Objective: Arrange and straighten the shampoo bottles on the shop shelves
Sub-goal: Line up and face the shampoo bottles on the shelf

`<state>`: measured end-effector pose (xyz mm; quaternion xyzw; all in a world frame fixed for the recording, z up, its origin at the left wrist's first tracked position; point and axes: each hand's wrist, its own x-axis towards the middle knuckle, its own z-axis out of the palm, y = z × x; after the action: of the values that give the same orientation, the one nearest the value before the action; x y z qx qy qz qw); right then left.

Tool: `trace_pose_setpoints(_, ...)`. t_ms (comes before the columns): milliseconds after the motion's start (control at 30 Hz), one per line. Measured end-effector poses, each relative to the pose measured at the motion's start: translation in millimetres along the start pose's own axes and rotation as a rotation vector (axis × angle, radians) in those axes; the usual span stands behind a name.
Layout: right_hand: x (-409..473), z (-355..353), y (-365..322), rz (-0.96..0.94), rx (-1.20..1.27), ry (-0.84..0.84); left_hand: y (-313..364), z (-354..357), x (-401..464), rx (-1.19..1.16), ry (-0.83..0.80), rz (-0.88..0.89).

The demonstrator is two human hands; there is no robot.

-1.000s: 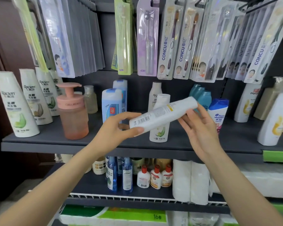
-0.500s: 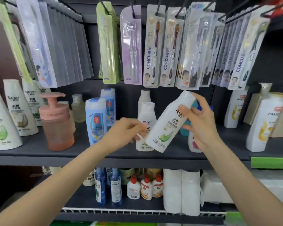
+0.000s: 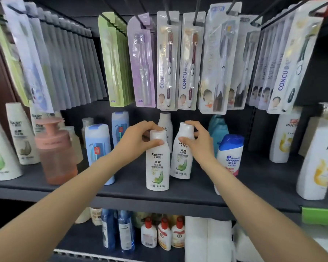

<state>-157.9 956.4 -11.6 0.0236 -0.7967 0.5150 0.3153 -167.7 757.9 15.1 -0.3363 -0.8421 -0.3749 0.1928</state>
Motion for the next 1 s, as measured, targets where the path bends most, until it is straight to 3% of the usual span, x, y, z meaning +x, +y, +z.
trace_pose_setpoints(300, 27.3, 35.0, 24.1, -0.125, -0.039, -0.156, -4.3, 2.4, 2.5, -0.030, 0.009, -0.030)
trace_pose_setpoints(1000, 38.9, 59.0, 34.9, -0.140, 0.135, -0.186, -1.9, 5.7, -1.6, -0.053, 0.014, -0.018)
